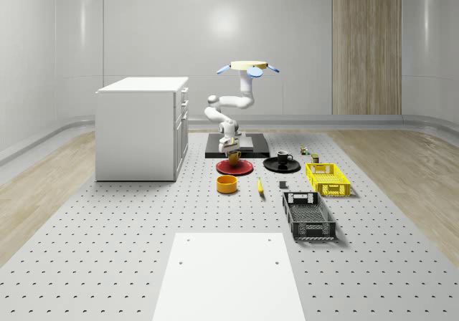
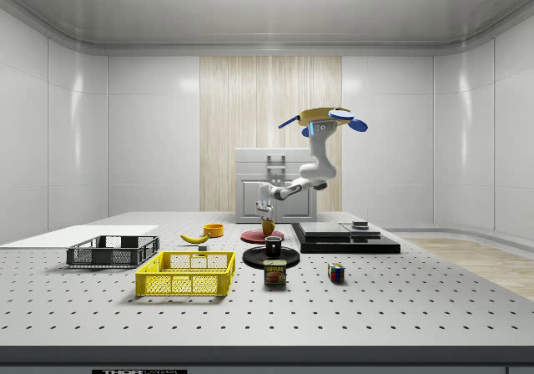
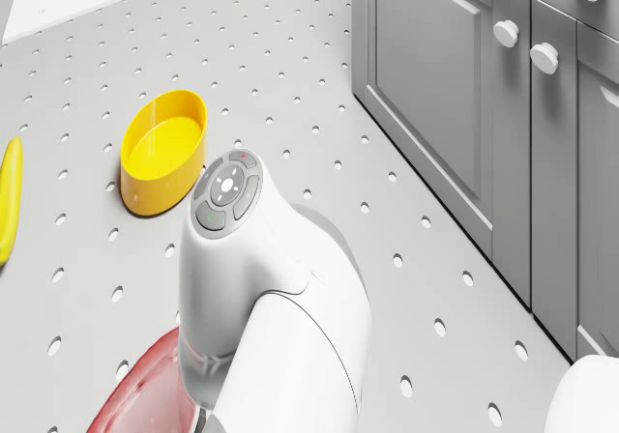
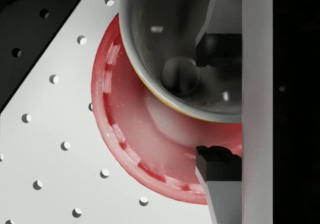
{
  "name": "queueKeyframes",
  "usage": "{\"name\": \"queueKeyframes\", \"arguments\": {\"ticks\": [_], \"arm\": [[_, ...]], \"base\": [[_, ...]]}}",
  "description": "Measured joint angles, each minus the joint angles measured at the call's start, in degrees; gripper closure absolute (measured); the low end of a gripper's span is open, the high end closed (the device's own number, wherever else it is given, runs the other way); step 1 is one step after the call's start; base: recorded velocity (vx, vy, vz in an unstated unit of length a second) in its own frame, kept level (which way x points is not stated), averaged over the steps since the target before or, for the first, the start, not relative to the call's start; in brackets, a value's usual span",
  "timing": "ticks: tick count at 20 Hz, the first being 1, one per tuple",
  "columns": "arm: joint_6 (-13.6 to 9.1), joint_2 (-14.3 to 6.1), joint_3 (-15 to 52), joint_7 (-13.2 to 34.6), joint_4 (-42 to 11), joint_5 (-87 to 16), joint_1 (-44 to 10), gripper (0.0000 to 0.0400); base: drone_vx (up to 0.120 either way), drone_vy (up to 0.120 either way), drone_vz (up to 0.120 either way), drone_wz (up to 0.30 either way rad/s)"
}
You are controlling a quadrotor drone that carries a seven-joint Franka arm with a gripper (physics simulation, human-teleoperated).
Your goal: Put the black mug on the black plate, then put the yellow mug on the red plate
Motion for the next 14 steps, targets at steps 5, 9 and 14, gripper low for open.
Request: {"name": "queueKeyframes", "arguments": {"ticks": [5,9,14], "arm": [[-0.9,-0.6,1.7,0.0,-1.0,1.6,0.5,0.0034],[-2.0,-1.2,3.9,0.0,-2.2,3.6,1.2,0.0013],[-2.6,-1.8,5.5,0.0,-2.9,5.1,1.6,0.0004]], "base": [[0.0,0.0,0.0,0.0],[0.0,0.0,0.0,0.0],[0.0,0.0,0.0,0.0]]}}
